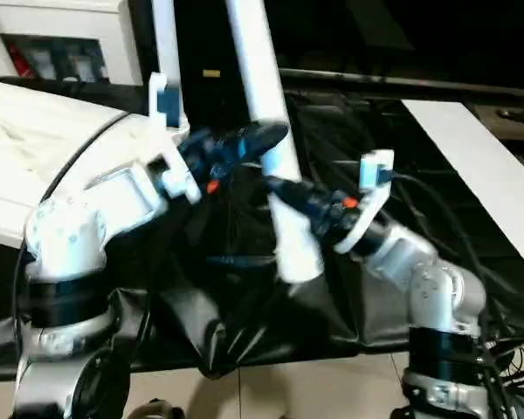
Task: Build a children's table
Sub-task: Pick table leg
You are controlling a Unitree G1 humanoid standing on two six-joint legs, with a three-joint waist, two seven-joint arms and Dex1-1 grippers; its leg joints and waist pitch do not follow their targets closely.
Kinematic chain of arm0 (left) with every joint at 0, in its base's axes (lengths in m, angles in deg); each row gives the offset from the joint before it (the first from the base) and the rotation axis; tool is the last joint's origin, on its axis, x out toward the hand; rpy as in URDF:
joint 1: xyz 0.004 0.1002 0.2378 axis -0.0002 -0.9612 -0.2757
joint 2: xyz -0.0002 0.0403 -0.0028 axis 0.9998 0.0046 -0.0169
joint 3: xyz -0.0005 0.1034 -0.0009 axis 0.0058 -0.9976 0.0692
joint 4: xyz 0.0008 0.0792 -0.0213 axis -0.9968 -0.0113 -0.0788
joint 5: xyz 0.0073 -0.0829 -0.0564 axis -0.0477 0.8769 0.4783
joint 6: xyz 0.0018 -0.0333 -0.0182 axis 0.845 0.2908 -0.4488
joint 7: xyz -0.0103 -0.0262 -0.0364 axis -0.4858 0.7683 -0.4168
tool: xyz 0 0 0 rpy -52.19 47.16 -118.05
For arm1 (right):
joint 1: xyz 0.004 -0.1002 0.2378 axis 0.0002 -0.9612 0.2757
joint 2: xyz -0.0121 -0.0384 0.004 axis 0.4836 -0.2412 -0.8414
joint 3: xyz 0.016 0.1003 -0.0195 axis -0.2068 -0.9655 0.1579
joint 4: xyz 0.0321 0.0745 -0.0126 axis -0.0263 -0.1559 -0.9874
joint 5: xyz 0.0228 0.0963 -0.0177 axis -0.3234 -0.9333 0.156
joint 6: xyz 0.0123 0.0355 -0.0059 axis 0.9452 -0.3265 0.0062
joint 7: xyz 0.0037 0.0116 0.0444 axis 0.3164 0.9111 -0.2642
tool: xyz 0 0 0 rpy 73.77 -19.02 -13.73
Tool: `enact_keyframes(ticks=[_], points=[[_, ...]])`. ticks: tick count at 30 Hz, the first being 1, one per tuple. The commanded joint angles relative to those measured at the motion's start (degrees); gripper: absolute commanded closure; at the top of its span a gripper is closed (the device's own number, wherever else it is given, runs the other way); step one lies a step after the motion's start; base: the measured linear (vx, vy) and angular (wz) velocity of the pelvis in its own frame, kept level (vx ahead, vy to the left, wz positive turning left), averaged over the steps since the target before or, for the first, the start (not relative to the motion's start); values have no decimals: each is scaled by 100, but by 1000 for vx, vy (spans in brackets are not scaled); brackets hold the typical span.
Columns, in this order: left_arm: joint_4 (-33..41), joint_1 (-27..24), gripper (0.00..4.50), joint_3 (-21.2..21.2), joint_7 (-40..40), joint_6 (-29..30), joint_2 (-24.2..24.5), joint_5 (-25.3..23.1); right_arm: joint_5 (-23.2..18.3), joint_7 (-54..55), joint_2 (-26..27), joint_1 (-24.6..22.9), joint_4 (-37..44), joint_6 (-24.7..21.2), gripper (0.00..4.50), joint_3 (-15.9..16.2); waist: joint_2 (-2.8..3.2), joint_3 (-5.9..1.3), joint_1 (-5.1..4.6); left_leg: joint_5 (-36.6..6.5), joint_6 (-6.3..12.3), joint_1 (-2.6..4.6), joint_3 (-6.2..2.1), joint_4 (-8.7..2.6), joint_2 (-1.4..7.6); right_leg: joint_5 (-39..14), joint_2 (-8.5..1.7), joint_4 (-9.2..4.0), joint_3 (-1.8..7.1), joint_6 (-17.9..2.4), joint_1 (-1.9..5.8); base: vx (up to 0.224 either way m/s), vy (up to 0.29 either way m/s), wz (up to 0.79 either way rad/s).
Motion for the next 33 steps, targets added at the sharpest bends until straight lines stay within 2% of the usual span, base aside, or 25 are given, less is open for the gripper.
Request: enact_keyframes(ticks=[1,6,10,13,19,20,21,22,23,28,29,30,32,33], points=[[-96,132,0,-20,-136,30,-26,-39,-152,-1,-25,13,228,-56,267,81,31,-417,29,-512,2,148,-260,-462,481,-725,-564,-470,333,-1282,243,0,0,0],[-162,172,0,17,-336,-26,79,45,-50,197,-10,63,228,33,267,241,12,-401,50,-630,-79,149,-263,-482,487,-936,-577,-488,337,-1226,231,0,0,0],[-200,171,39,-4,-451,-5,229,-115,124,304,38,122,196,138,267,401,7,-394,40,-684,-157,147,-269,-496,487,-1101,-576,-500,340,-1110,221,0,0,0],[-268,188,66,19,-601,-39,251,-208,174,363,39,163,182,196,267,472,8,-403,44,-629,-156,148,-266,-491,488,-1000,-577,-489,344,-1074,222,0,0,0],[-319,213,107,32,-773,-65,269,-136,217,445,35,247,73,289,267,569,11,-407,52,-566,-148,146,-263,-490,487,-823,-575,-466,342,-1148,226,0,0,0],[-311,212,119,41,-783,-59,262,-123,223,450,37,249,75,293,267,572,6,-403,48,-582,-146,140,-263,-491,485,-818,-574,-467,343,-1155,228,0,0,0],[-298,209,128,57,-800,-48,250,-100,234,461,41,254,76,299,267,579,-36,-399,53,-584,-125,133,-255,-487,479,-897,-587,-471,347,-1139,236,0,0,0],[-286,211,134,95,-840,-30,222,-67,246,471,40,263,73,314,267,595,-21,-397,59,-581,-125,137,-256,-488,479,-943,-591,-479,347,-1132,234,0,0,0],[-264,207,141,128,-875,-9,184,-25,250,483,30,282,59,337,267,617,-40,-397,52,-572,-137,141,-257,-486,489,-965,-586,-477,344,-1136,229,0,0,0],[-272,244,188,223,-960,-2,149,78,274,510,-1,338,39,379,267,675,-44,-388,47,-582,-130,145,-254,-489,487,-1051,-580,-491,345,-1090,215,0,0,0],[-274,250,210,231,-956,0,163,95,289,516,-6,348,34,393,267,690,-45,-390,48,-573,-126,144,-255,-487,484,-1042,-575,-487,345,-1081,216,0,0,0],[-269,257,210,226,-938,-6,199,112,327,527,-18,361,31,422,267,719,-61,-393,47,-550,-119,137,-253,-485,481,-1022,-578,-486,345,-1072,222,0,0,0],[-261,261,225,219,-912,-3,227,129,355,538,-22,367,33,441,267,739,-56,-394,47,-505,-106,133,-255,-485,479,-978,-575,-476,347,-1060,221,0,0,0],[-203,286,238,137,-763,44,394,150,380,567,-5,394,38,421,267,786,-79,-393,47,-490,-96,134,-249,-482,478,-970,-576,-475,346,-1063,222,0,0,0]])
